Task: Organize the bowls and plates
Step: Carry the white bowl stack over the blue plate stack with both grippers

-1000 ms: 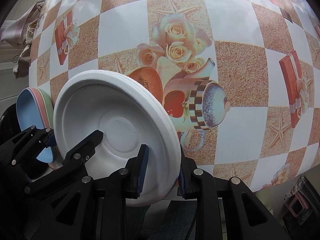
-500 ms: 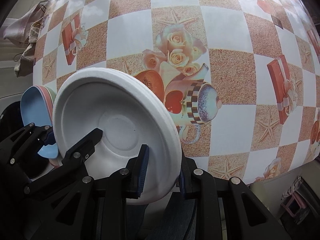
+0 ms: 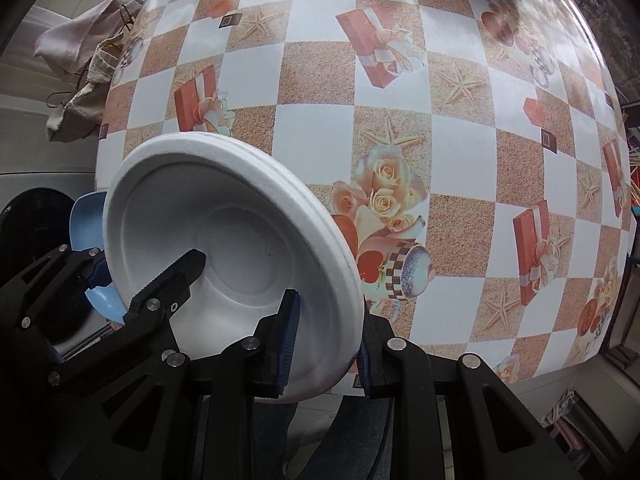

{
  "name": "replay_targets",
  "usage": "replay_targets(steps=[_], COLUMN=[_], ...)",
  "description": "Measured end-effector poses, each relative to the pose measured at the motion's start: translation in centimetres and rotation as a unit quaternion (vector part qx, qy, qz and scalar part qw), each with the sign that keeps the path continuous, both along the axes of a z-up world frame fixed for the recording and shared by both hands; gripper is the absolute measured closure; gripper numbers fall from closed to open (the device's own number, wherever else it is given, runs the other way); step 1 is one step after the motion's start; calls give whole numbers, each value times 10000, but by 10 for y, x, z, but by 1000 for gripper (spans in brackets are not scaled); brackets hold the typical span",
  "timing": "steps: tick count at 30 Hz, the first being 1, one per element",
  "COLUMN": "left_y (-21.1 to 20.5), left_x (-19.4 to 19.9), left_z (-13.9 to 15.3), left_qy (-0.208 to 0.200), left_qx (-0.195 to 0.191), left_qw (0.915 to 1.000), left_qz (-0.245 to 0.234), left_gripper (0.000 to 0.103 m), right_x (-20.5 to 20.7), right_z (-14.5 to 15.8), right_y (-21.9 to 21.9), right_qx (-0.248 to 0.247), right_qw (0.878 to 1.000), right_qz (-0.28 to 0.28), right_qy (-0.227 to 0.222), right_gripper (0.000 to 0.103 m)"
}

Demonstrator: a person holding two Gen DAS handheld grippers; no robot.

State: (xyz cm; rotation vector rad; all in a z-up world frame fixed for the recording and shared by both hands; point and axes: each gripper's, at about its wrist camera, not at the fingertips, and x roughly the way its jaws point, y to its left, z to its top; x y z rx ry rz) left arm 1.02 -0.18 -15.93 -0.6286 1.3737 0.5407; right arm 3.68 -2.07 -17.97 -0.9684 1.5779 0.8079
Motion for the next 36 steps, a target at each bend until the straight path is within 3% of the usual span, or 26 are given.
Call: replay_targets(steps=[7,17,36], left_y=[14,28,44], left_x=[-31,-72,-153], left_z=[12,14,-3], left_qy=[-54,9,328], left_qx=[175,233,36], left_qw=[9989,9943,9750], left_qz=[434,1042,2198], left_gripper=[67,67,67], right_x=[-27,-63,-147], right_z=[10,1,-34], right_y=[29,43,87], right_qx=[125,155,-22], right_qw=[9990,9938,9764], right_qz=[427,1097,2129], right_qy=[-5,69,372], right_gripper=[74,74,75])
